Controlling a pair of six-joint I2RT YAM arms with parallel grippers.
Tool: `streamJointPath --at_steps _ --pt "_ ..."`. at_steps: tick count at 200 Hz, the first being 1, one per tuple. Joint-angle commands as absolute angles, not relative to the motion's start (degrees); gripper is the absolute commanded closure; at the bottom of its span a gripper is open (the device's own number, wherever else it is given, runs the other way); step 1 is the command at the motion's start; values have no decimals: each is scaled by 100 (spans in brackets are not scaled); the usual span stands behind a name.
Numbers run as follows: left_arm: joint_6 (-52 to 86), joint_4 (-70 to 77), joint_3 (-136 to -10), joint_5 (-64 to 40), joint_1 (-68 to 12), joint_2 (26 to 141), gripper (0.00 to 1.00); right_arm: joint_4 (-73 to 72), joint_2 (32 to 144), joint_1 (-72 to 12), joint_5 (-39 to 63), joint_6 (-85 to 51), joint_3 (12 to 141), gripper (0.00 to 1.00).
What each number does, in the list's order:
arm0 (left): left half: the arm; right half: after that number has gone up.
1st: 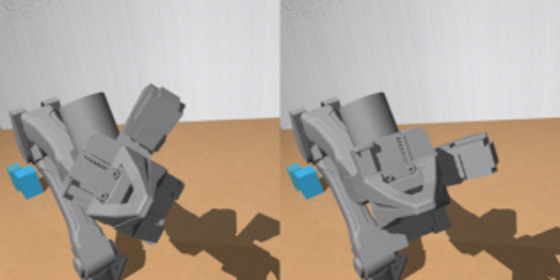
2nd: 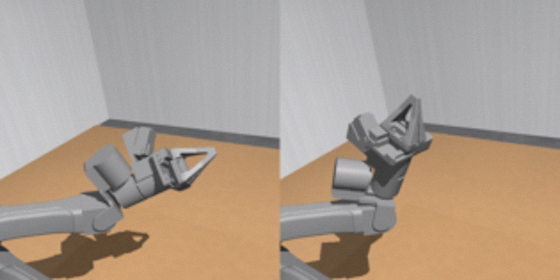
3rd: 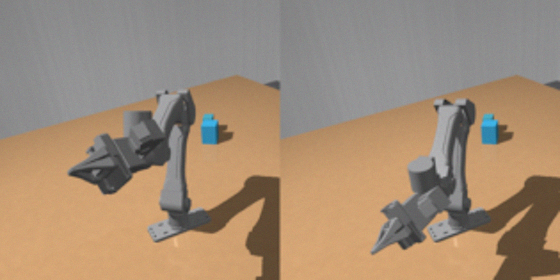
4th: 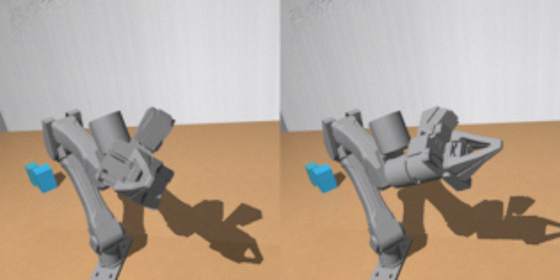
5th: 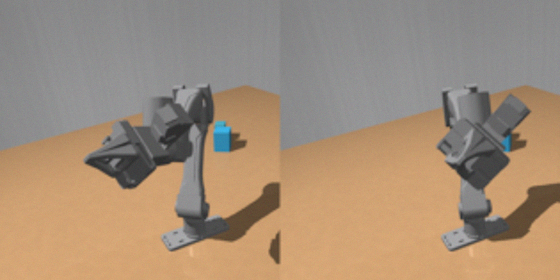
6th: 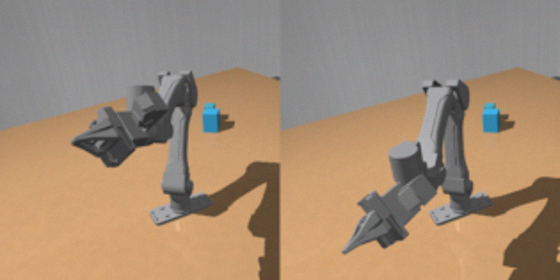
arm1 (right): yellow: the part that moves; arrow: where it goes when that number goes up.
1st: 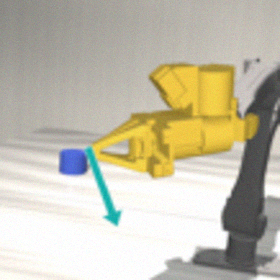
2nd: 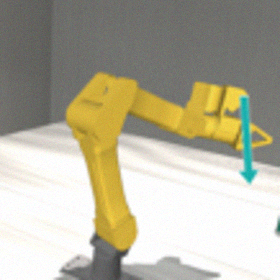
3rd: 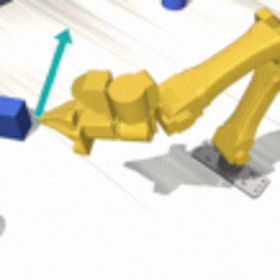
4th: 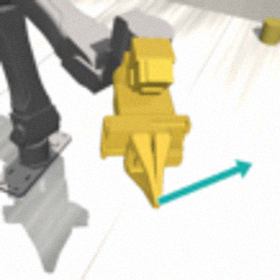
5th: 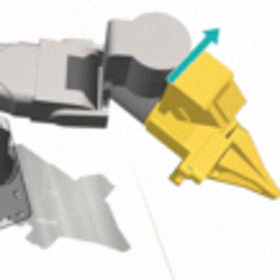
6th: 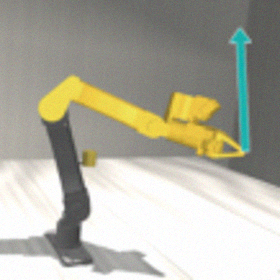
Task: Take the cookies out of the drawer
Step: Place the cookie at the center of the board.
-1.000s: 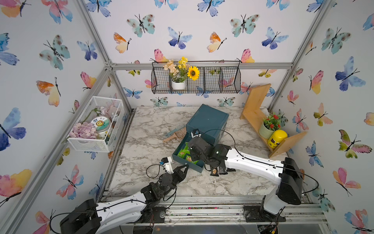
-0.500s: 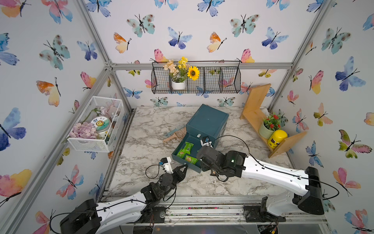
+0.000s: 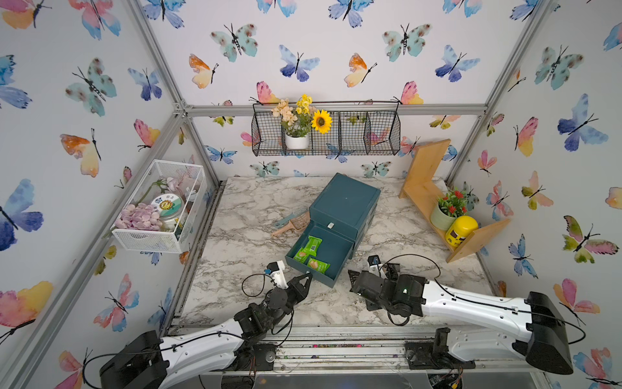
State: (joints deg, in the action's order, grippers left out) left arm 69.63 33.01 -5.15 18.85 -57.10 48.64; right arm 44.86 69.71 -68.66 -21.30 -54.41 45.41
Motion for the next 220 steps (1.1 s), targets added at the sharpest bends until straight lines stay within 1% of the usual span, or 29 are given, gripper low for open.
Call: streamJointPath --at_steps 1,50,84,106,118,130,143,176,196,220 --pt "6852 3419 -737 2087 -5695 4873 100 3699 6905 -6873 -1240 -5757 4157 72" --pt "6874 3419 -729 2091 -5695 4879 100 2872 7318 -6873 -1055 -5874 3789 71" --pt "6906 3384 -727 2070 -5695 4884 100 2725 7888 -6873 -1156 -5960 3969 70" --pt "6900 3384 -740 2057 -5693 4890 100 2988 8176 -6873 -1334 -5985 4113 68" --pt "6900 3384 -747 2047 -5695 4887 100 2958 8241 -6873 -1354 -5985 4096 65" --pt "6896 3399 -745 2052 -5691 4885 100 2981 8316 -6873 -1319 -5951 4127 57" --pt "6897 3395 -738 2060 -5695 4864 100 3010 8341 -6873 -1276 -5918 4172 52" --pt "6891 3384 -715 2065 -5689 4849 100 3161 8052 -6873 -1308 -5825 4219 42" --pt "6882 3384 -711 2065 -5689 4834 100 3579 7704 -6873 -1583 -5635 4559 39" --pt "6882 3401 -690 2057 -5687 4859 100 3644 7220 -6873 -2011 -4904 5124 39"
